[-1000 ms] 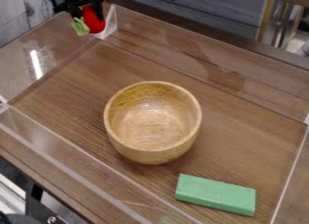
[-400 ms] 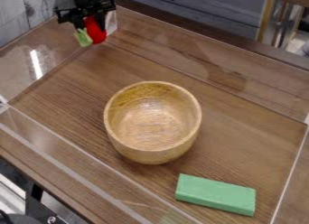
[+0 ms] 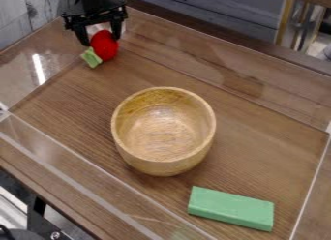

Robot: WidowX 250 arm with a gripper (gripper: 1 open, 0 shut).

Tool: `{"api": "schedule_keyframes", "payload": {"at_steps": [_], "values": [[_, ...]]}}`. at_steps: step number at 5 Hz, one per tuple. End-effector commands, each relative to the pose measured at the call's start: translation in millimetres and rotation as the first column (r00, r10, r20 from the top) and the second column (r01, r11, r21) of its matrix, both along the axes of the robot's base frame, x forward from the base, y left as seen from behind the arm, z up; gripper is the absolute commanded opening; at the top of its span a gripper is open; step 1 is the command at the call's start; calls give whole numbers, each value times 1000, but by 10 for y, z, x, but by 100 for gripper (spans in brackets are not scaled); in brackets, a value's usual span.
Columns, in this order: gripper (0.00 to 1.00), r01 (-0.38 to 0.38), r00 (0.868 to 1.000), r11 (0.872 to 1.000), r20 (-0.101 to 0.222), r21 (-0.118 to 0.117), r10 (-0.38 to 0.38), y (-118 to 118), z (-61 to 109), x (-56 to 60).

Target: Move the red fruit to the left

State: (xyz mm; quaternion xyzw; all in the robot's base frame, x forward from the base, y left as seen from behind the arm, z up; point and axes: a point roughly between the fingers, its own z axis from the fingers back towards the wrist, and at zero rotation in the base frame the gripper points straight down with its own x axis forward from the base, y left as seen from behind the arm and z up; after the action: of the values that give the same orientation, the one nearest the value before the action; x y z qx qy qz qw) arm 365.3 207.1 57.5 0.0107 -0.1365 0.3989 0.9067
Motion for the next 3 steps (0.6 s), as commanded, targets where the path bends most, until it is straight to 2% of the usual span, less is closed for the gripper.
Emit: {"api": "schedule_keyframes", "payload": {"at_steps": [1,3], "values": [[100,0,999,1000,43,13,0,39,309,64],[100,-12,999,1000,46,-28,13,77,577,50]]}}
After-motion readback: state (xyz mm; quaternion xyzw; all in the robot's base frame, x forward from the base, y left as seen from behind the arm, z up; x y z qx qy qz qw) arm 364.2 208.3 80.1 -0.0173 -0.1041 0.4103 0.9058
